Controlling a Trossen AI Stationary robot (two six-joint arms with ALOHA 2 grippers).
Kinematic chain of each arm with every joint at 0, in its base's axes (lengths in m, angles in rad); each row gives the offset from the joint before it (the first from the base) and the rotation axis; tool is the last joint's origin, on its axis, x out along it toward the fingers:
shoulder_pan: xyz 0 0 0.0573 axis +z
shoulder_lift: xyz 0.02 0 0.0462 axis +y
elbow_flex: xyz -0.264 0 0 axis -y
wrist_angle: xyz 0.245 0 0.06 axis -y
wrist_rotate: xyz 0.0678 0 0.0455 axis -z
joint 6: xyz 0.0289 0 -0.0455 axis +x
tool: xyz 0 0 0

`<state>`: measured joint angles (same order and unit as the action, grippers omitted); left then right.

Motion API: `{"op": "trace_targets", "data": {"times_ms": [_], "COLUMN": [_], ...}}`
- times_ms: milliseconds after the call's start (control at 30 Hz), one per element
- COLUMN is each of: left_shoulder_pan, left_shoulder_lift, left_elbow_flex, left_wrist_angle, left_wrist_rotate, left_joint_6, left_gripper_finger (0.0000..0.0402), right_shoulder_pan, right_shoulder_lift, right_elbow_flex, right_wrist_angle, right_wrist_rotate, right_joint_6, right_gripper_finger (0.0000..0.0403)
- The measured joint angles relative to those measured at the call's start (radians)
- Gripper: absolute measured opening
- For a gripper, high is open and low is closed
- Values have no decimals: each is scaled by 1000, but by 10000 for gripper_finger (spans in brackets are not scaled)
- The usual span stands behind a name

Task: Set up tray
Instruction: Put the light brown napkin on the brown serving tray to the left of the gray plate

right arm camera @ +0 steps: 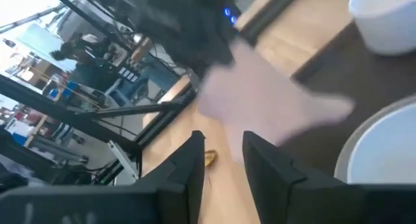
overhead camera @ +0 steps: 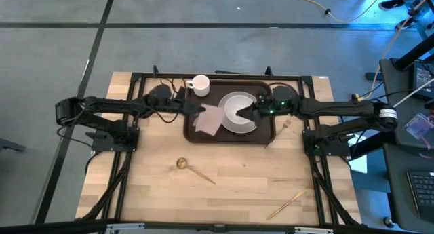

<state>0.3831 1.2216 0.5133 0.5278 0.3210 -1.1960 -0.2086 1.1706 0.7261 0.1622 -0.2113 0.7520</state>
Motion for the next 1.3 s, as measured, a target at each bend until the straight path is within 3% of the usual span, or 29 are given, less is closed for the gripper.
{"op": "trace_targets", "data": {"times_ms": [133,300,433,600,867,1033,1167,1300], "left_shoulder_pan": [17,43,56,58,58,58,58,58], "left_shoulder_lift": [-1,-1,-1,-1,-1,-1,-1,-1], "left_elbow_flex": [0,29,56,90,115,115,115,115], "left_wrist_angle": [145,215,312,359,361,362,369,375], "left_wrist_rotate": [30,58,62,64,62,56,55,55], "left_joint_6": [-59,-68,-75,-90,-66,-57,-55,-55], "left_gripper_finger": [4,4,4,4,4,4,4,4], "right_shoulder_pan": [6,5,12,46,64,64,64,64], "right_shoulder_lift": [30,41,41,74,189,259,306,315], "right_elbow_flex": [0,0,0,0,6,73,132,160], "right_wrist_angle": [25,141,141,211,479,497,496,495], "right_wrist_rotate": [-2,2,70,152,177,155,104,79], "right_joint_6": [58,123,203,202,208,184,179,179], "right_gripper_finger": [130,221,293,331,335,328,295,234]}}
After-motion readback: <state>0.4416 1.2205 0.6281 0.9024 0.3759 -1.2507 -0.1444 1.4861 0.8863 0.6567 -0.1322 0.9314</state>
